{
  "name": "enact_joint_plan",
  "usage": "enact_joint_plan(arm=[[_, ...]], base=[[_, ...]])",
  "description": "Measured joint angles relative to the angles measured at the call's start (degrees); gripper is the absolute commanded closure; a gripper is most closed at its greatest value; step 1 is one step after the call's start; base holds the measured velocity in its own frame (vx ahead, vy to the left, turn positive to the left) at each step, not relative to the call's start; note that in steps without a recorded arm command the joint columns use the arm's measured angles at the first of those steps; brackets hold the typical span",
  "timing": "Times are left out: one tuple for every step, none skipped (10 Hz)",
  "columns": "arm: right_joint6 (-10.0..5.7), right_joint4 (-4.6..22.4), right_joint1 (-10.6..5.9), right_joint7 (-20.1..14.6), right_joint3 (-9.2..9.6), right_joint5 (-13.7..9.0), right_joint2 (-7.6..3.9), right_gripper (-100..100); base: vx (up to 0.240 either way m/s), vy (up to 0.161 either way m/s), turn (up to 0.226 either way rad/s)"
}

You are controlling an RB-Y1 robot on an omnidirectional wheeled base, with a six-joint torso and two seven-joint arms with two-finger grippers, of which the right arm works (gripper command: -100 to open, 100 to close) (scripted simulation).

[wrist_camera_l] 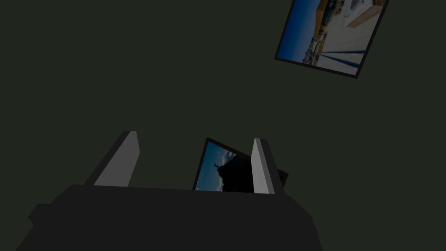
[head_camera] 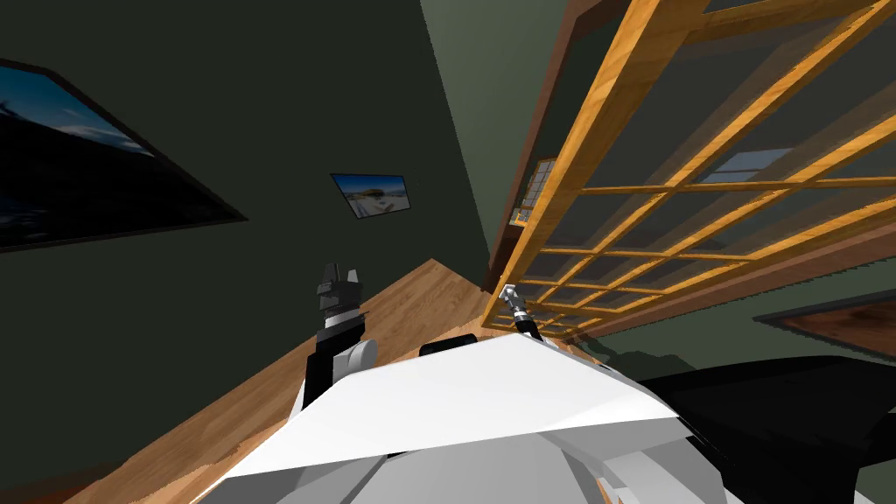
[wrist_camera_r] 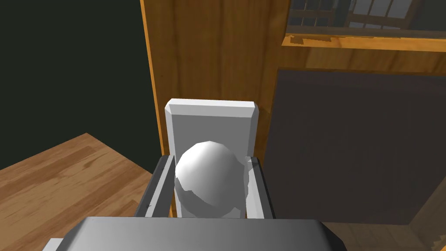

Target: Pull the door open

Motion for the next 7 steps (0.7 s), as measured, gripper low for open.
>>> enact_joint_plan(arm=[[-0.31, -0.44, 0.53, -0.69, 0.73, 0.49, -0.38, 100], [-0.43, -1.29, 1.29, -1.3, 1.48, 1.0, -0.71, 100], [-0.85, -1.37, 1.43, -1.89, 2.18, 1.5, -0.99, 100], [-1.52, -1.14, 1.47, -2.54, 2.82, 1.97, -1.35, 100], [-2.02, -1.29, 1.81, -3.15, 3.49, 2.45, -1.67, 100], [-2.0, -1.23, 1.96, -3.26, 3.72, 2.58, -1.56, 100], [-2.29, -1.47, 2.32, -3.63, 4.17, 2.92, -1.91, 100]], base=[[-0.189, -0.049, 0.062], [-0.198, -0.026, 0.055], [-0.219, -0.002, 0.041], [-0.224, -0.021, 0.045], [-0.099, -0.01, 0.021], [-0.136, -0.006, 0.04], [-0.206, -0.043, 0.045]])
